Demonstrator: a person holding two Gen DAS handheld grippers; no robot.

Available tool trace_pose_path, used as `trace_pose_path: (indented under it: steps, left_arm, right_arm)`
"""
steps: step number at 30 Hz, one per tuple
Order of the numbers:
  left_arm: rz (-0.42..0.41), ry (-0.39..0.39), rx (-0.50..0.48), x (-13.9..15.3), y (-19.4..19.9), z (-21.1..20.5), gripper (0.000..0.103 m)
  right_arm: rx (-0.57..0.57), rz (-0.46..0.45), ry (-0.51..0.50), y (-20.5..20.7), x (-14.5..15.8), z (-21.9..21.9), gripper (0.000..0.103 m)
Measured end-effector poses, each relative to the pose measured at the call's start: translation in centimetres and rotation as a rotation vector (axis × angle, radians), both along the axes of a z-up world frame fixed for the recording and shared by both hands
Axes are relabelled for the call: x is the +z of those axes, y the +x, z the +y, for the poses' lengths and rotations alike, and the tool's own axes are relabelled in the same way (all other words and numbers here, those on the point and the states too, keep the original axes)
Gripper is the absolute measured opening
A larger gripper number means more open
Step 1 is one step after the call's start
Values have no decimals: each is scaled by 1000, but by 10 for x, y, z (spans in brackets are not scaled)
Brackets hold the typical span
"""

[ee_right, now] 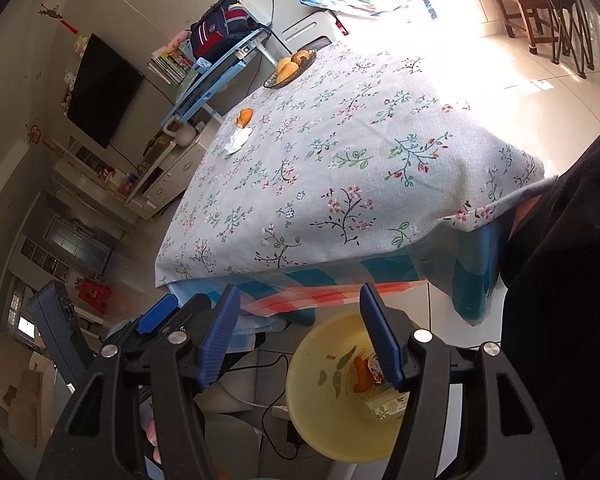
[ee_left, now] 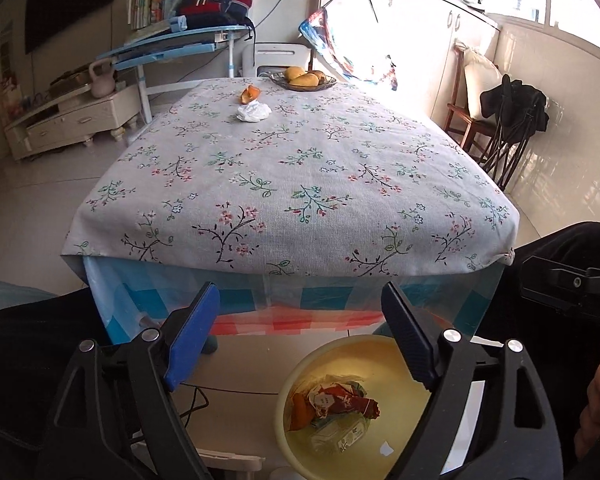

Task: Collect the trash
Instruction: 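Move both open grippers back over the table toward the remaining peel and tissue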

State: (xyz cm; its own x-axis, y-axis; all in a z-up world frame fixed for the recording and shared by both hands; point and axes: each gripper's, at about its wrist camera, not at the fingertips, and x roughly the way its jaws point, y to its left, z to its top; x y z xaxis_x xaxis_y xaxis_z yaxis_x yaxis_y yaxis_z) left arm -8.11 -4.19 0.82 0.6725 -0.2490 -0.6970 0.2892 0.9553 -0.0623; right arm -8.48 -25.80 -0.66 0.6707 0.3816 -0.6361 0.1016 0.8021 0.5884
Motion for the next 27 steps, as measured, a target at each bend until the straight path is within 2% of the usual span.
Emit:
trace_pose_path:
  steps: [11,20,27]
  left_arm:
    - [-80,-41,75,10,1,20,85]
    - [-83,-148,84,18,16,38,85]
    - [-147,-203,149,36,47,55,89]
  right_arm:
    - [16,-10,-56,0,5,12,67]
    - [81,-38,-146,13,9,32,70]
    - [103,-53,-160,34,14,29,72]
